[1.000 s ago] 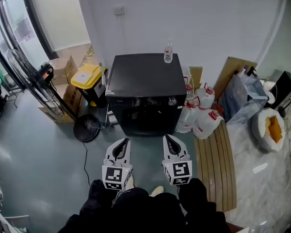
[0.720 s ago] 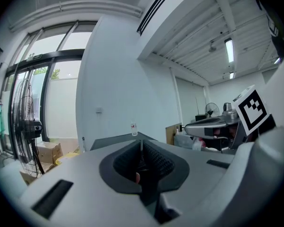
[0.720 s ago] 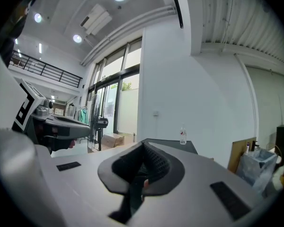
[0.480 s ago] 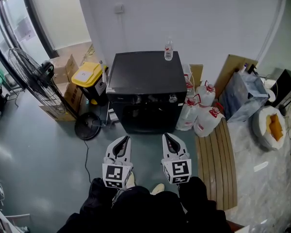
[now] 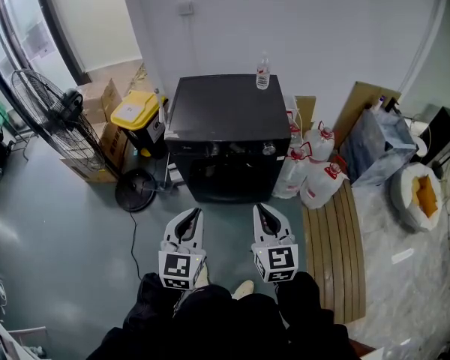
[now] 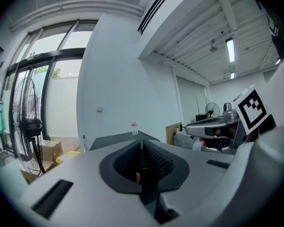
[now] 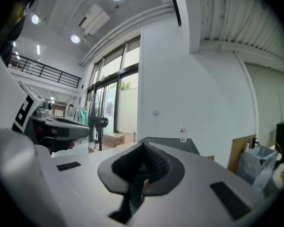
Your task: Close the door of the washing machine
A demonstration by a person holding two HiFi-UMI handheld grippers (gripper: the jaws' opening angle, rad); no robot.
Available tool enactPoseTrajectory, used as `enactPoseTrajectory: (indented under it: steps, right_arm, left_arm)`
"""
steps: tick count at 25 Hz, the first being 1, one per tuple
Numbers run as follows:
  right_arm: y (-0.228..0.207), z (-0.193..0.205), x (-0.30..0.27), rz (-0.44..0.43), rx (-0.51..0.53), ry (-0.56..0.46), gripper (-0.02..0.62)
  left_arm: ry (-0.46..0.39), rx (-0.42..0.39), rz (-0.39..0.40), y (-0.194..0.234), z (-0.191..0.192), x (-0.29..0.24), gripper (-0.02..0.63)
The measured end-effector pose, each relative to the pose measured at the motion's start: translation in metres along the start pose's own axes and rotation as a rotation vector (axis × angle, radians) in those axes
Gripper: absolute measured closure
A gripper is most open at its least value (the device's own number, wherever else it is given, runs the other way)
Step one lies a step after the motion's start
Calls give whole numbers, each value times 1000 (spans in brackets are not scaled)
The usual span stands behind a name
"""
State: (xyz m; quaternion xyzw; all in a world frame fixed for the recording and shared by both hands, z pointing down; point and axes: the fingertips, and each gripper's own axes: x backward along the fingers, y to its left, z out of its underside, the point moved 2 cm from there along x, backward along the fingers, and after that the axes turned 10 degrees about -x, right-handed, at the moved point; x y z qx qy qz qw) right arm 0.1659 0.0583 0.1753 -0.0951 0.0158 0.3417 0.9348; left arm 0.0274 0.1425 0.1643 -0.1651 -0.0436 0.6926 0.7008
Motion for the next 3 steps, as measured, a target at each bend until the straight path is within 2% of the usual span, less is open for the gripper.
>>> enactPoseTrajectory:
  steps: [3]
  right_arm:
    - [2,0,-2,0,0,-3,580]
  left_arm:
    - [-2,1,-1,3,1,-1,572]
